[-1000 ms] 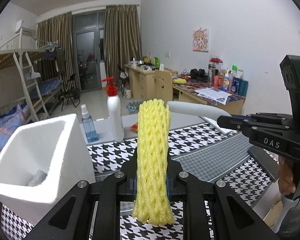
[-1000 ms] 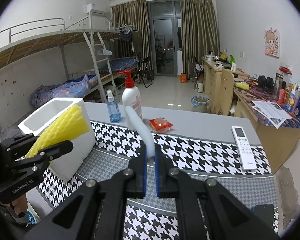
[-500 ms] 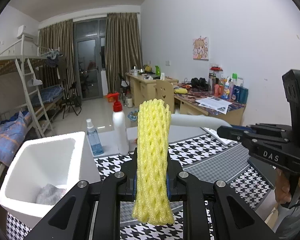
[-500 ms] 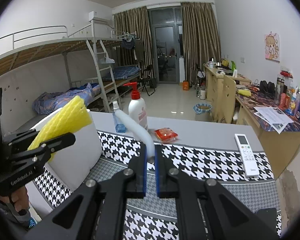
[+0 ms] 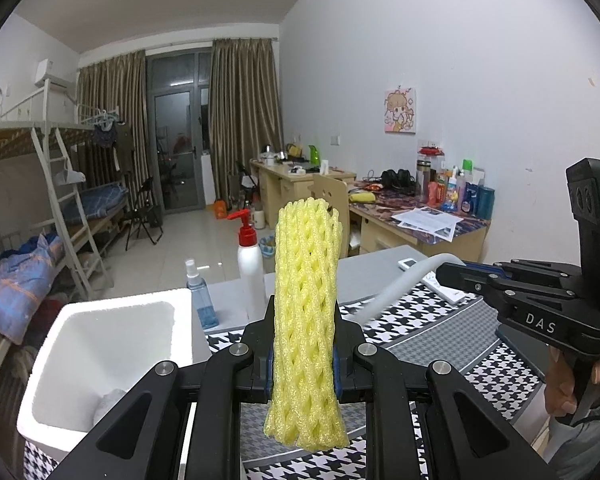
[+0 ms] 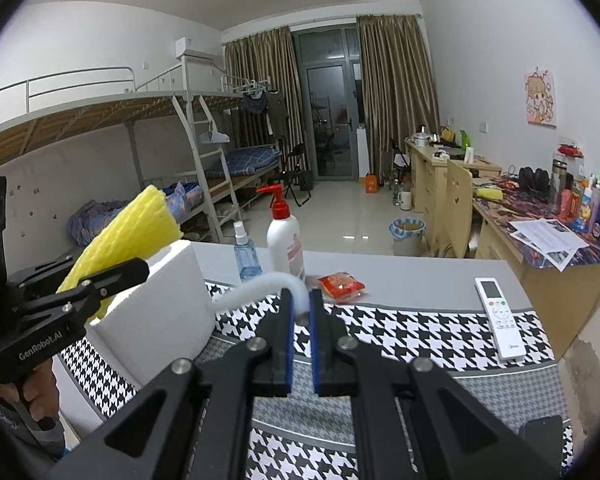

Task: Organize soft objects
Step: 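Carry the sleeve with the left gripper while the right carries the foam roll toward the foam box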

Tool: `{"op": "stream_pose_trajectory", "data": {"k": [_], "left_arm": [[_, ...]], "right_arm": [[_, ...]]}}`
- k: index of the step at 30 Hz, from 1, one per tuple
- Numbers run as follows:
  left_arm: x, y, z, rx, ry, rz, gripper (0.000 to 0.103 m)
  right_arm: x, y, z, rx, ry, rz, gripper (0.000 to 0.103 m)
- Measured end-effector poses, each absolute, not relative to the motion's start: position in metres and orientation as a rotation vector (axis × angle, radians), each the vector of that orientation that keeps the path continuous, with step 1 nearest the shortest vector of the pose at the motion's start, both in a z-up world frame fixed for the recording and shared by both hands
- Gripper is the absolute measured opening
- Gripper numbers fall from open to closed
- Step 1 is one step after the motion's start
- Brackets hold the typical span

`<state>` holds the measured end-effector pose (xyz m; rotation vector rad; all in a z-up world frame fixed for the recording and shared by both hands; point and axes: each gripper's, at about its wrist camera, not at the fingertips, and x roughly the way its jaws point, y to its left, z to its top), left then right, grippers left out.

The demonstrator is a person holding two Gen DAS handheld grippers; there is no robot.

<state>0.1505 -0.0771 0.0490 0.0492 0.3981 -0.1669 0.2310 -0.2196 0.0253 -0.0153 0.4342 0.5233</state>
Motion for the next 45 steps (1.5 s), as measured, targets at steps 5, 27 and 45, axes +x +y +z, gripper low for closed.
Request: {"op": "stream_pose_trajectory", "data": {"k": [5,27,45], "left_arm": [[0.151,-0.067,0.050,0.035,0.396,-0.159,0.021],[0.137,-0.026,0.057,0.020,0.348,-0.074,0.021],[0.129,0.016,0.055,-0.015,0.335,0.003,0.021]], "right_arm": [[0.230,-0.209,0.029,-0.023,0.426,0.533,0.009],[0.220,-0.170,0.043,-0.001,0.378,0.613,0.009],[0.221,-0.126,0.053,-0.005,0.375,0.663,0.009]]}}
